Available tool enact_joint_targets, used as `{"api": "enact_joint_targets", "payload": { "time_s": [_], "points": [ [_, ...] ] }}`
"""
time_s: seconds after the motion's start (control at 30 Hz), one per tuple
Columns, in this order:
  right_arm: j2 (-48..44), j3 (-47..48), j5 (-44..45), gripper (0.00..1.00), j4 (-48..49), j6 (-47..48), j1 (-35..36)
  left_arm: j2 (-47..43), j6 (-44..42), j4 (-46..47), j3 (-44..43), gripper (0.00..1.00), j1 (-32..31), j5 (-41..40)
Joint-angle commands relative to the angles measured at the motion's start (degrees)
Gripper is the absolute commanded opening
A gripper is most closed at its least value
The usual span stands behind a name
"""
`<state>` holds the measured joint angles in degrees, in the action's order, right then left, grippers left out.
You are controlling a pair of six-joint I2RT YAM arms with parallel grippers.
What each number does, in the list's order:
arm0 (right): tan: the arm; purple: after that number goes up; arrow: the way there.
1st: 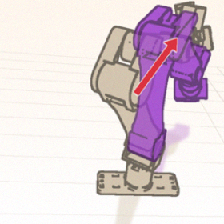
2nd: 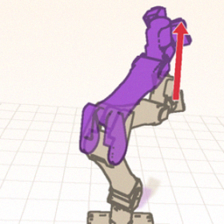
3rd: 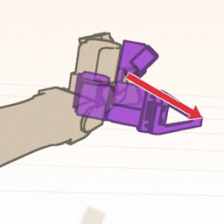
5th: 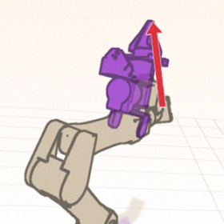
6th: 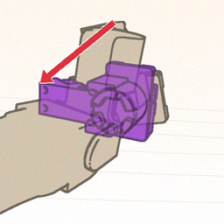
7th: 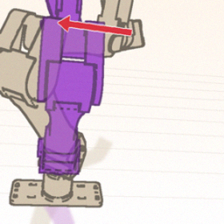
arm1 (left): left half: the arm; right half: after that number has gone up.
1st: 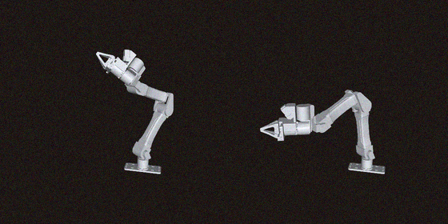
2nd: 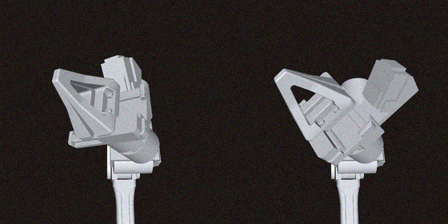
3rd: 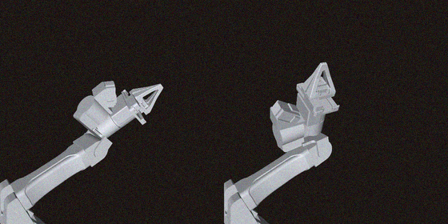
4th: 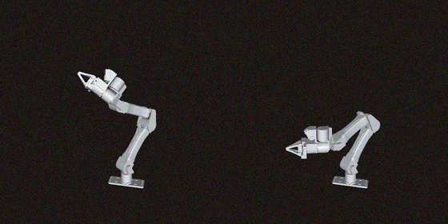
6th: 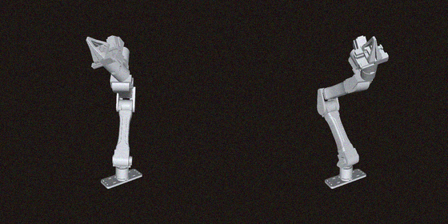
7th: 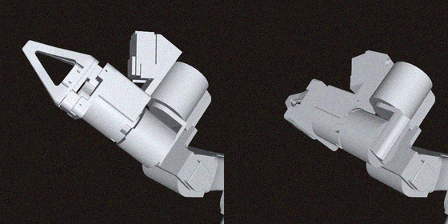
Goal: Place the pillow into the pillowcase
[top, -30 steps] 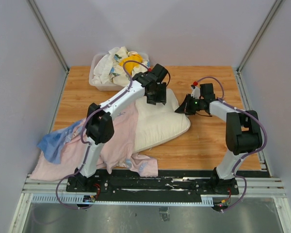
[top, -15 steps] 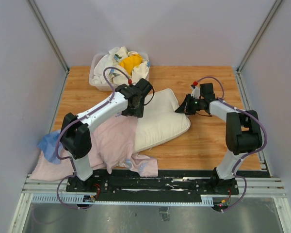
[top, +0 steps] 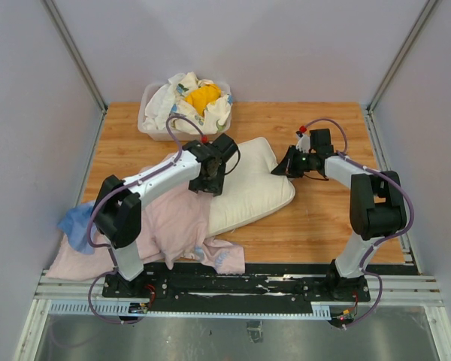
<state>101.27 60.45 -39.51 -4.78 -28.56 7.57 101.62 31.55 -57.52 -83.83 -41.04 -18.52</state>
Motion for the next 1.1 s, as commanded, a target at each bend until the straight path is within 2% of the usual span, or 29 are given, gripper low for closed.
{"api": "enact_joint_targets", "payload": {
  "time_s": [0.0,0.2,0.3,0.47,0.53,0.6,0.87,0.97,1.07],
  "points": [
    [-0.16,-1.73,-1.19,0.01,-0.96,0.32,0.52,-1.62,0.63,1.27,-0.28,0.6,-0.79,1.33],
    [-0.68,-2.28,-1.1,0.01,-0.85,0.23,0.51,-0.37,-0.73,-0.6,0.82,0.6,-1.06,-2.38],
    [-1.05,-2.12,-1.11,0.01,-1.02,0.34,0.51,-0.31,-1.13,-0.64,4.28,0.55,-1.06,-6.13],
    [-1.17,-2.13,-1.1,0.01,-1.2,0.49,0.52,-1.71,-0.91,-0.65,7.99,0.25,-1.06,-7.11],
    [-1.24,-2.18,-1.21,0.01,-1.23,0.43,0.51,-2.73,-0.48,-0.85,7.41,0.1,-1.06,-6.1],
    [-1.61,-2.21,-1.44,0.01,-1.36,0.25,0.51,-3.32,-0.28,-1.65,4.94,0.01,-1.06,-4.0],
    [-11.24,-0.35,-3.16,0.01,-3.83,-2.45,0.47,-3.87,0.98,0.2,-9.49,0.0,-1.15,10.68],
    [-16.39,2.21,-3.4,0.01,-5.24,-4.09,0.51,-2.2,0.96,0.24,-15.72,0.0,-1.15,13.31],
    [-19.87,7.25,-2.69,0.01,-9.14,-4.3,0.51,-0.69,0.05,-0.45,-18.43,0.0,-1.15,14.06]
  ]
}}
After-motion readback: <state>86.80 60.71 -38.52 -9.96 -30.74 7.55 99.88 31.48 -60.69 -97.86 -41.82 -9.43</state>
